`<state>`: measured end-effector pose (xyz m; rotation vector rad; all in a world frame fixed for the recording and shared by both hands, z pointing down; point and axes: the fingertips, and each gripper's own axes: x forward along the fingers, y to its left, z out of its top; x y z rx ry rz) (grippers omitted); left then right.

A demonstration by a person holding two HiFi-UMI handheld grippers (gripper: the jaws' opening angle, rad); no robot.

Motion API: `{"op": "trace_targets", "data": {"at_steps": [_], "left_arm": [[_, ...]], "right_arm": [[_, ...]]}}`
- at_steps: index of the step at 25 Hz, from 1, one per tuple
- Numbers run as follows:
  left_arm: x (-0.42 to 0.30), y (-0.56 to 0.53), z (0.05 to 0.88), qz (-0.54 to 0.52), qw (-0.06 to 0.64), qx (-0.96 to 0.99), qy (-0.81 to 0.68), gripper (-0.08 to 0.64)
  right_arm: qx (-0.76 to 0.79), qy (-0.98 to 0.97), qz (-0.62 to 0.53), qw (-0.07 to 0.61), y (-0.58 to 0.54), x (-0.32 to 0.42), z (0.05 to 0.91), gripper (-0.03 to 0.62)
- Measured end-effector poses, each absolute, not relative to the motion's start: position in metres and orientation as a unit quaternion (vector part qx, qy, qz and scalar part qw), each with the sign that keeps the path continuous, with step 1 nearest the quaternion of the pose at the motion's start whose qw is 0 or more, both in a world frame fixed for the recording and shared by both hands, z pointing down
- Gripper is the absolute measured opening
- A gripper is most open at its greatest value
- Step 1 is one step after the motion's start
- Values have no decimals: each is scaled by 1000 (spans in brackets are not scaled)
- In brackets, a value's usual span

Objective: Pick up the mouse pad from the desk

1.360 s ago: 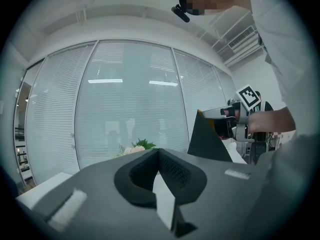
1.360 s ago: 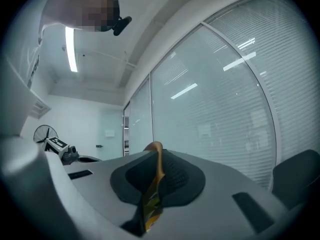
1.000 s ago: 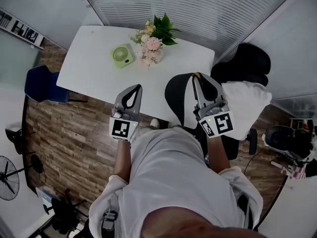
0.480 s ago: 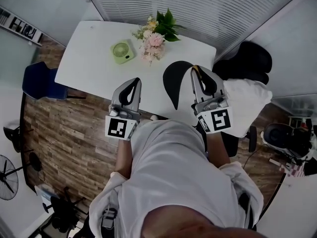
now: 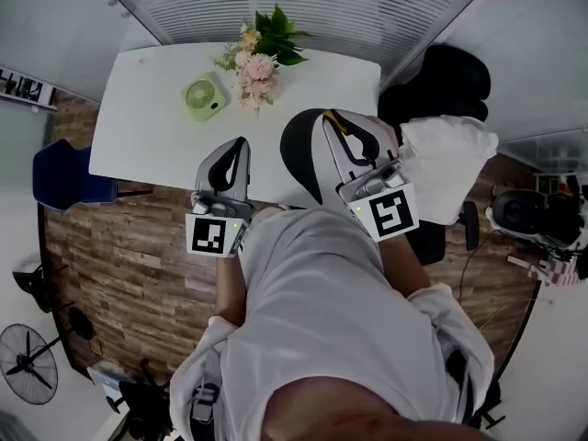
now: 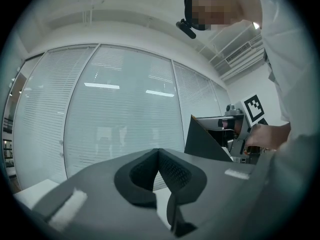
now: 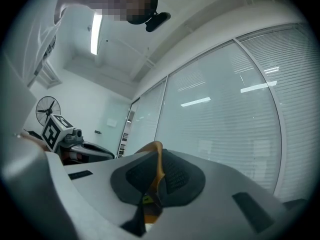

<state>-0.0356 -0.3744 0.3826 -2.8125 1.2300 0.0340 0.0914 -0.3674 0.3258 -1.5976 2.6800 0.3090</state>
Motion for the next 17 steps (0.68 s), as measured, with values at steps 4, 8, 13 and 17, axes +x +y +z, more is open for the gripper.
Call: {"op": "trace_targets", "data": {"at_steps": [4,8,13,17], "left_arm": [[-25,-373,379,16,36,-920,389,-14],[-19,-367,381,12,35,-924,380,-14],[-30,-357,390,-3,24,-922,386,-14],[-45,-350,398,-15,18,-917,398,-14]], "right_arm": [[-520,849,90,3,-361,97,329,25],[-527,845,88,-2,-359,103,330,25],[-531,842,89,-9,-355,105,330,25],[-535,840,86,-17,-355,106,333,25]]}}
